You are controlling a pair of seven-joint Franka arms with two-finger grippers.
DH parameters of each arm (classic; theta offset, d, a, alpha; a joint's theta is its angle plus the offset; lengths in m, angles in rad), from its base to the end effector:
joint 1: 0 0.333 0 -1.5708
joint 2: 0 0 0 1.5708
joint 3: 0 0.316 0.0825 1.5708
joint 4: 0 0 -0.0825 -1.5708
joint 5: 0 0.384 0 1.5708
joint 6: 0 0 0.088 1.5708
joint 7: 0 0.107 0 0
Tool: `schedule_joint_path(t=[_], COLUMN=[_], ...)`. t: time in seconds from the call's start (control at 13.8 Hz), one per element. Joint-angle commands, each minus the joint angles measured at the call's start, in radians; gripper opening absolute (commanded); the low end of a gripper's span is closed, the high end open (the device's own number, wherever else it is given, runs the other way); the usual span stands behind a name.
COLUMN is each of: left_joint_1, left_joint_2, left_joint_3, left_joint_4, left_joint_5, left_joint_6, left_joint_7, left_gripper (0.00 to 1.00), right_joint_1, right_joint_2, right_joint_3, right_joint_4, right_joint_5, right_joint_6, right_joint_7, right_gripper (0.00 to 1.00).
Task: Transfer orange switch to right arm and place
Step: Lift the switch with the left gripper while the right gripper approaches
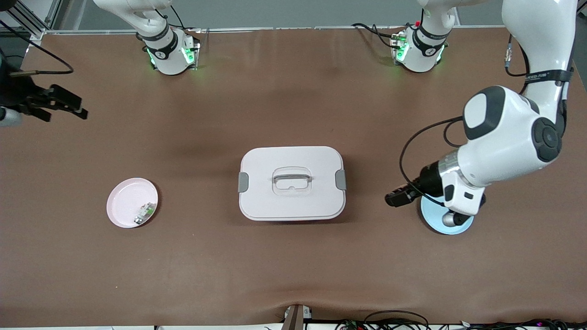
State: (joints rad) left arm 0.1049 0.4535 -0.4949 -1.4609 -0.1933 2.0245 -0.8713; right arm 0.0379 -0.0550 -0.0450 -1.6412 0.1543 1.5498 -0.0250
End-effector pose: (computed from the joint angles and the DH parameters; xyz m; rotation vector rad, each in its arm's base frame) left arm 0.6603 -0.2204 0.4667 2.6057 0.8249 -0.1376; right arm 0.5344 0.0123 0.6208 -2.9837 -0.0275 0.0506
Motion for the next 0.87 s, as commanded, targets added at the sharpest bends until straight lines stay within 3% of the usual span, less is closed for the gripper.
schedule_joint_path(t=[0.0, 0.22, 0.44, 0.65, 0.8], left_joint_1=[0.002, -0.039, -0.1, -0.166, -0.191], left_joint_2=[0.011, 0.014, 0.025, 0.053, 0.057], left_joint_3=[-0.063, -0.091, -0.091, -0.09, -0.091], left_joint_4=[0.043, 0.065, 0.074, 0.114, 0.114], left_joint_5=[-0.015, -0.017, -0.015, -0.015, -0.017], left_joint_6=[-0.021, -0.015, -0.01, -0.01, -0.012], left_joint_7=[-0.154, -0.341, -0.516, -0.667, -0.715], left_gripper=[0.02, 0.02, 0.02, 0.02, 0.02], right_joint_1=[0.01, 0.057, 0.079, 0.126, 0.128], right_joint_2=[0.029, 0.029, 0.027, 0.024, 0.021], right_joint_3=[-0.004, -0.003, -0.003, -0.003, -0.003], right_joint_4=[0.021, 0.011, -0.002, -0.048, -0.078], right_joint_5=[0.108, 0.171, 0.298, 0.323, 0.419], right_joint_6=[0.006, 0.036, 0.056, 0.14, 0.182], right_joint_7=[0.002, 0.013, 0.098, 0.102, 0.102], right_gripper=[1.0, 1.0, 1.0, 1.0, 1.0])
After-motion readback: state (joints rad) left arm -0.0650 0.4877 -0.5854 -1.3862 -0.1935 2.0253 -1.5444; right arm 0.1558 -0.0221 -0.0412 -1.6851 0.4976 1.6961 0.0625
